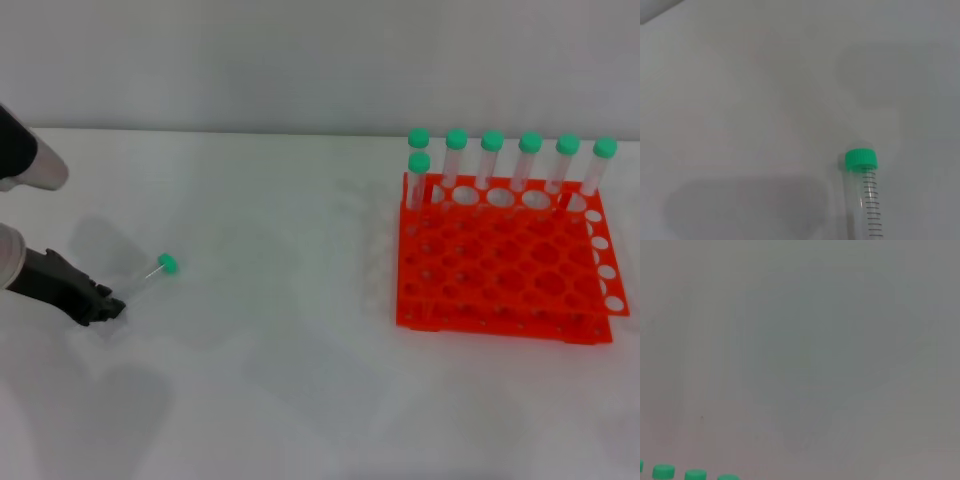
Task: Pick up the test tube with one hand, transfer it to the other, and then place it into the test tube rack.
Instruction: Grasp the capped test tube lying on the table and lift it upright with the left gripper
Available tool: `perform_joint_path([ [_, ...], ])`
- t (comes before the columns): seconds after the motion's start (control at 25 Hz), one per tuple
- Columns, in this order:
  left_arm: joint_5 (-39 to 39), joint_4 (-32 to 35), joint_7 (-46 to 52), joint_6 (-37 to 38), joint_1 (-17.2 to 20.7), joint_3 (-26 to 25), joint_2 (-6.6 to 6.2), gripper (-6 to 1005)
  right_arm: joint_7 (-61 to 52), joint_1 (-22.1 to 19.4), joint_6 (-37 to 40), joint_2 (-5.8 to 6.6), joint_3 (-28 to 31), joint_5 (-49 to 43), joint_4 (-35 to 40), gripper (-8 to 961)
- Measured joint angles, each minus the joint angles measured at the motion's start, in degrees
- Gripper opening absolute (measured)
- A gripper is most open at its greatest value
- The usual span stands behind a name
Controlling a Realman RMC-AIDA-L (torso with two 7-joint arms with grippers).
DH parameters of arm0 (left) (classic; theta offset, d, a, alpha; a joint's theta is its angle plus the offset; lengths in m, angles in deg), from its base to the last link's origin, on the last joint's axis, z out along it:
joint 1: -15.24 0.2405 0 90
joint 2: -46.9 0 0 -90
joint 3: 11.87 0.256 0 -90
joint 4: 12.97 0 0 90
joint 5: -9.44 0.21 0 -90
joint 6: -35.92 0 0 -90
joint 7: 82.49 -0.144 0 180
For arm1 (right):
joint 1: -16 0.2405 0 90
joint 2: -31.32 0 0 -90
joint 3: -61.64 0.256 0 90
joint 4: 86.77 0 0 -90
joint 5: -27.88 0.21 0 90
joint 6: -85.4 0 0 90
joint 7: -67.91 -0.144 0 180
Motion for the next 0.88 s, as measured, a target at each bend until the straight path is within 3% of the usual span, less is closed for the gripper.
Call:
perform_joint_path([
  [0.2, -5.1, -2.5, -0.2, 3.1, -0.6, 0.0, -0.38, 199, -1.3, 0.0, 0.3, 0.09, -0.7, -0.1, 0.7, 855],
  [0.48, -25.0, -7.7, -5.0, 16.6, 0.3, 0.0, -0.70, 199, -5.4, -0.4, 0.1, 1.21, -4.3, -0.8, 3.1, 854],
  [0.64, -36.8, -7.5, -10.3, 27.7, 3.0, 0.0, -0.42, 199, -13.0, -0.6, 0.5, 2.93, -5.9, -6.8, 6.4, 854],
  [0.88, -47.1, -5.2, -21.0, 41.2, 7.5, -0.1, 1.46, 199, -32.2, 0.2, 5.1, 7.18, -5.9, -23.2, 13.7, 854],
])
